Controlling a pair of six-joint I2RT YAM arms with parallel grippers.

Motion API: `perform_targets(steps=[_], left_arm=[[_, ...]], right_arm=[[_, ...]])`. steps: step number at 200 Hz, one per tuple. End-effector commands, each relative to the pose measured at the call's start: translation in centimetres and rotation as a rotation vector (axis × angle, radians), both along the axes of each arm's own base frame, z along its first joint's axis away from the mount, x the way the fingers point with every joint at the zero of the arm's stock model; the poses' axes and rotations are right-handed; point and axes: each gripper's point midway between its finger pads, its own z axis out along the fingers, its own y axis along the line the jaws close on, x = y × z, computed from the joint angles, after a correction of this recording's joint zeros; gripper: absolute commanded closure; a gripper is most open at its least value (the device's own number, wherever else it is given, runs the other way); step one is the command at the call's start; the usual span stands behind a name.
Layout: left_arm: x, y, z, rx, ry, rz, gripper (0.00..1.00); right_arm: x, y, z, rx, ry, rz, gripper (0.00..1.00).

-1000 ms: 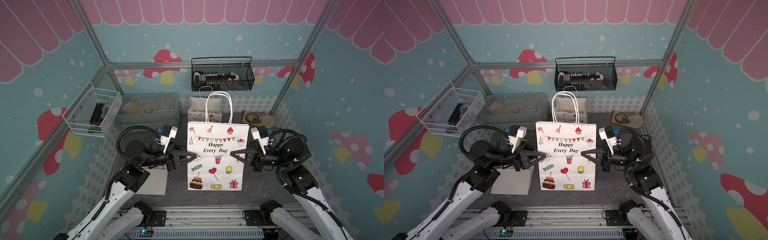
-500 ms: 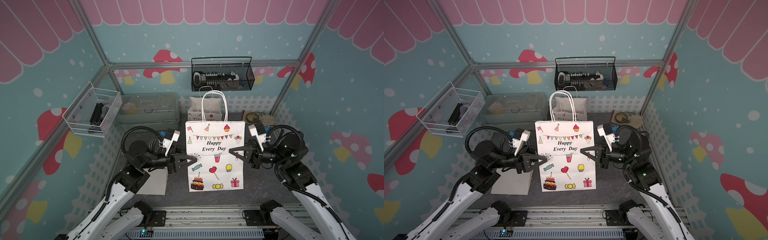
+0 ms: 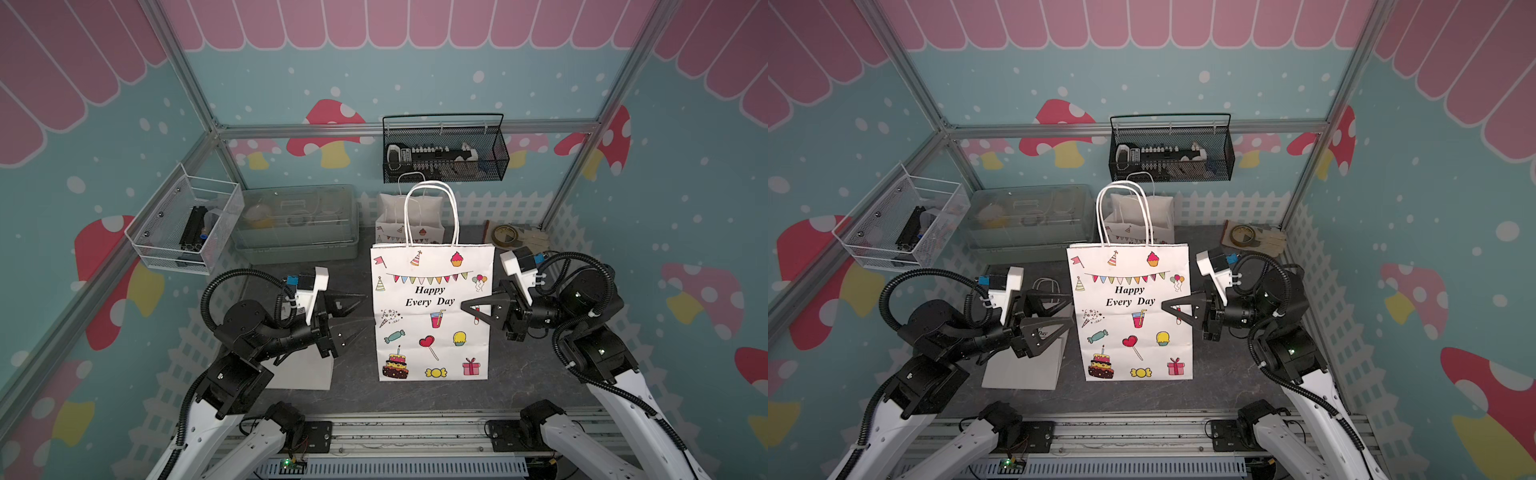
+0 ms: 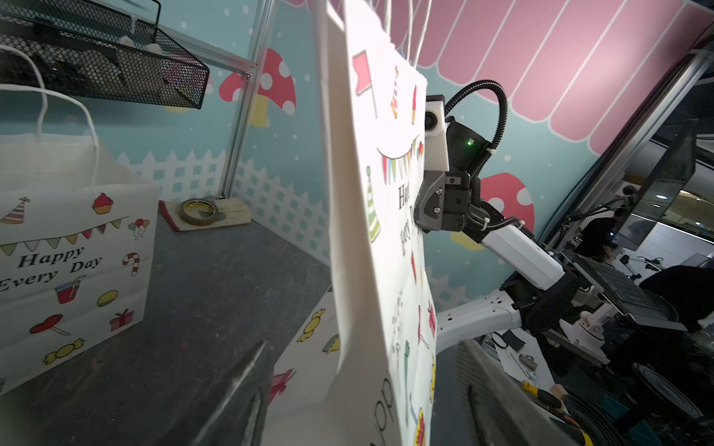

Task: Put away the paper bag
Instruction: Press the paper bag.

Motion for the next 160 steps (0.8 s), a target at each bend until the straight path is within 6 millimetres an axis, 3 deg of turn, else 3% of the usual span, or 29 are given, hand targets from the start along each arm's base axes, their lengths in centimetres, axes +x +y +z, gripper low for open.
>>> perform_targets(steps=[1, 33, 72, 122, 160], left_arm=[[-0.5, 0.5, 0.5, 0.002, -0.058, 0.015, 0.24], [-2.8, 0.2, 0.6, 0.003, -0.089, -0.097, 0.24], [-4.7, -0.6, -0.3, 0.008, -0.089, -0.237, 0.24], [-4.9, -1.5, -0.3, -0.036, -0.131, -0.291, 0.24], [-3.0, -2.5, -0.3, -0.029, -0.129, -0.285, 0.24]], right_arm=[[-3.4, -0.7, 3.3, 0.037, -0.115, 0.091, 1.00], [-5.5, -0.9, 4.3, 0.034, -0.133, 0.199, 1.00], [-4.6, -0.5, 4.3, 0.024, -0.096, 0.231, 1.00], [-2.2, 0.3, 5.7, 0.045, -0.076, 0.210, 1.00], [-0.5, 0.9, 6.0, 0.062, -0.050, 0.204, 1.00]])
